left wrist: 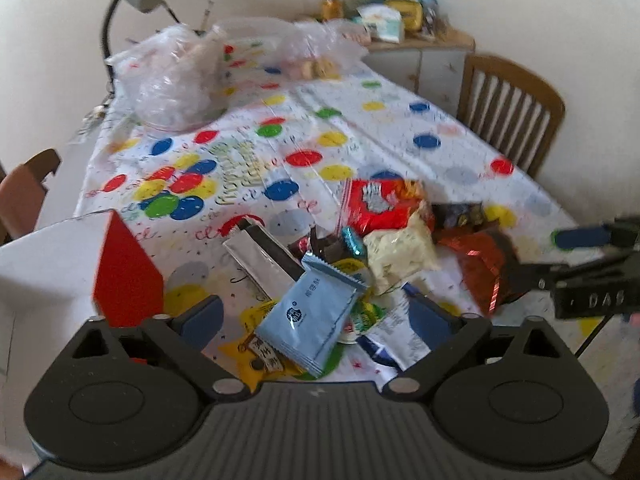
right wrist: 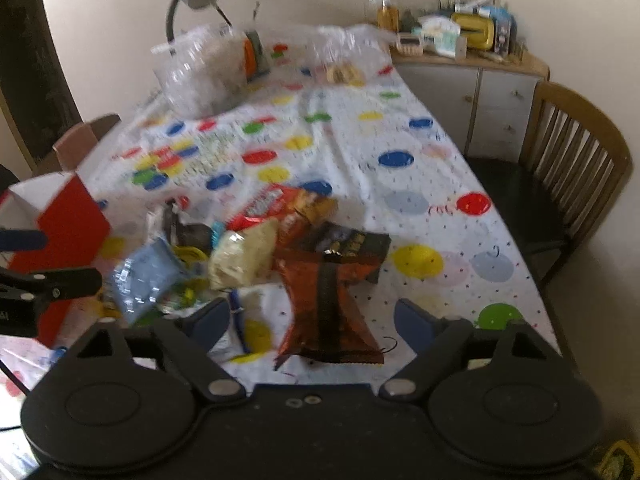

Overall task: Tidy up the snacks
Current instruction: 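Grasp the orange-brown chip bag with right tool while left tool grasps light blue packet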

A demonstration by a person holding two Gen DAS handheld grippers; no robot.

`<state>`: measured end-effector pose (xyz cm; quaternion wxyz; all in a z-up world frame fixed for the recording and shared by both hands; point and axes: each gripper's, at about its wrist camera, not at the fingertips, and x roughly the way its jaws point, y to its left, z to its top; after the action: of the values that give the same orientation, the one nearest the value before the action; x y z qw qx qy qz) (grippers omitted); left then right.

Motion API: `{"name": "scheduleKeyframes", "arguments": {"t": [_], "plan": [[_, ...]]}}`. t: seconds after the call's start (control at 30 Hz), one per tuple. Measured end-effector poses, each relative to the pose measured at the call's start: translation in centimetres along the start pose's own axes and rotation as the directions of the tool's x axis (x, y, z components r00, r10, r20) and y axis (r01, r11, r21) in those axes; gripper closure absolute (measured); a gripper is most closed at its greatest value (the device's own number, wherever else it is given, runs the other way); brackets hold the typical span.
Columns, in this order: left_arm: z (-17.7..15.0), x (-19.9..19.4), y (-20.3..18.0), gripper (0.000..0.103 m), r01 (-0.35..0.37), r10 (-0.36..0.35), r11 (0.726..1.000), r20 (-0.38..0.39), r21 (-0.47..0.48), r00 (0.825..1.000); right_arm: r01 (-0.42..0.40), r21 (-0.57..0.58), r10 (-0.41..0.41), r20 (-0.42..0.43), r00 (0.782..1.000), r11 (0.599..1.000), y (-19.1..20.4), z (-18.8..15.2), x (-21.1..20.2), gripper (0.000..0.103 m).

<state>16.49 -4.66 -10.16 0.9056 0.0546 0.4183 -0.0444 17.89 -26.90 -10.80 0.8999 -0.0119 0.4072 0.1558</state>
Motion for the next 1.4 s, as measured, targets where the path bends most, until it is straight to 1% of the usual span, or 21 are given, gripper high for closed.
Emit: {"name": "scheduleKeyframes", "arguments": {"t": [0.07, 0.17, 0.23, 0.27, 0.33, 0.4, 0.5, 0.6, 0.63, 0.67, 0.7, 0.73, 0.8, 0.83, 0.9, 1.13, 1.23, 1.4], "plan": [[0.1, 1.6, 0.1, 0.006, -0.002, 0.003, 1.000, -0.036, 0.019, 0.999, -0.007, -0.003, 0.007, -0.017, 1.000, 1.000, -0.2, 0.2, 1.2, 0.018], [0.3, 3.7, 0.0, 0.015, 0.000, 0.005, 0.998, -0.080, 0.066, 0.997, -0.010, 0.001, 0.010, -0.048, 0.999, 1.000, -0.6, 0.5, 2.8, 0.022], [0.5, 4.9, -0.3, 0.016, 0.012, 0.000, 0.994, -0.107, 0.111, 0.994, -0.017, -0.003, 0.017, -0.066, 0.998, 1.000, -0.9, 0.7, 3.5, 0.023], [0.5, 5.4, -0.5, 0.016, 0.018, -0.002, 0.990, -0.120, 0.138, 0.993, -0.022, -0.008, 0.021, -0.072, 0.997, 1.000, -1.0, 0.8, 3.8, 0.023], [0.4, 6.3, -1.1, 0.017, 0.004, 0.024, 0.978, -0.130, 0.211, 0.991, -0.025, -0.013, 0.024, -0.085, 0.996, 1.000, -1.1, 0.9, 4.4, 0.024], [0.3, 7.1, -1.4, 0.023, -0.002, 0.042, 0.966, -0.147, 0.259, 0.988, -0.032, -0.021, 0.030, -0.105, 0.994, 0.999, -1.1, 0.9, 5.0, 0.027], [0.3, 8.2, -1.5, 0.025, -0.012, 0.060, 0.960, -0.166, 0.278, 0.984, -0.039, -0.029, 0.036, -0.121, 0.992, 0.999, -1.1, 0.9, 5.6, 0.030], [0.5, 8.4, -1.6, 0.026, -0.006, 0.052, 0.959, -0.157, 0.282, 0.986, -0.039, -0.031, 0.035, -0.132, 0.991, 0.999, -1.0, 0.8, 6.1, 0.032], [0.6, 8.4, -1.7, 0.027, -0.002, 0.049, 0.958, -0.156, 0.288, 0.987, -0.040, -0.031, 0.036, -0.134, 0.990, 0.999, -1.0, 0.8, 6.2, 0.033], [0.6, 8.5, -1.8, 0.032, 0.006, 0.041, 0.957, -0.156, 0.290, 0.987, -0.041, -0.030, 0.036, -0.136, 0.990, 0.999, -1.0, 0.8, 6.2, 0.034], [0.7, 8.5, -1.8, 0.039, 0.019, 0.028, 0.958, -0.159, 0.286, 0.987, -0.042, -0.029, 0.037, -0.137, 0.990, 0.999, -0.9, 0.8, 6.3, 0.038], [0.8, 8.5, -1.8, 0.041, 0.029, 0.017, 0.959, -0.161, 0.282, 0.987, -0.042, -0.029, 0.037, -0.139, 0.990, 0.999, -0.9, 0.9, 6.4, 0.043], [0.9, 8.4, -1.9, 0.048, 0.034, 0.011, 0.961, -0.161, 0.274, 0.987, -0.040, -0.027, 0.036, -0.139, 0.990, 0.999, -0.8, 0.9, 6.4, 0.046], [0.9, 8.4, -1.8, 0.050, 0.036, 0.008, 0.963, -0.162, 0.266, 0.987, -0.039, -0.027, 0.035, -0.136, 0.990, 0.999, -0.8, 0.9, 6.4, 0.048], [1.0, 8.4, -1.5, 0.056, 0.040, 0.000, 0.970, -0.165, 0.238, 0.986, -0.037, -0.023, 0.033, -0.132, 0.991, 0.999, -0.8, 1.0, 6.2, 0.053], [0.8, 8.2, -0.9, 0.057, 0.022, 0.004, 0.989, -0.170, 0.149, 0.985, -0.039, -0.008, 0.038, -0.115, 0.993, 0.999, -0.8, 1.0, 5.7, 0.066], [0.8, 7.9, -0.6, 0.057, 0.009, 0.010, 0.994, -0.175, 0.107, 0.985, -0.045, -0.001, 0.045, -0.113, 0.993, 0.999, -0.8, 1.1, 5.3, 0.067], [0.6, 6.9, 0.0, 0.057, -0.013, 0.014, 1.000, -0.180, 0.012, 0.984, -0.056, -0.002, 0.056, -0.109, 0.992, 0.998, -1.0, 1.2, 4.4, 0.067]]}}
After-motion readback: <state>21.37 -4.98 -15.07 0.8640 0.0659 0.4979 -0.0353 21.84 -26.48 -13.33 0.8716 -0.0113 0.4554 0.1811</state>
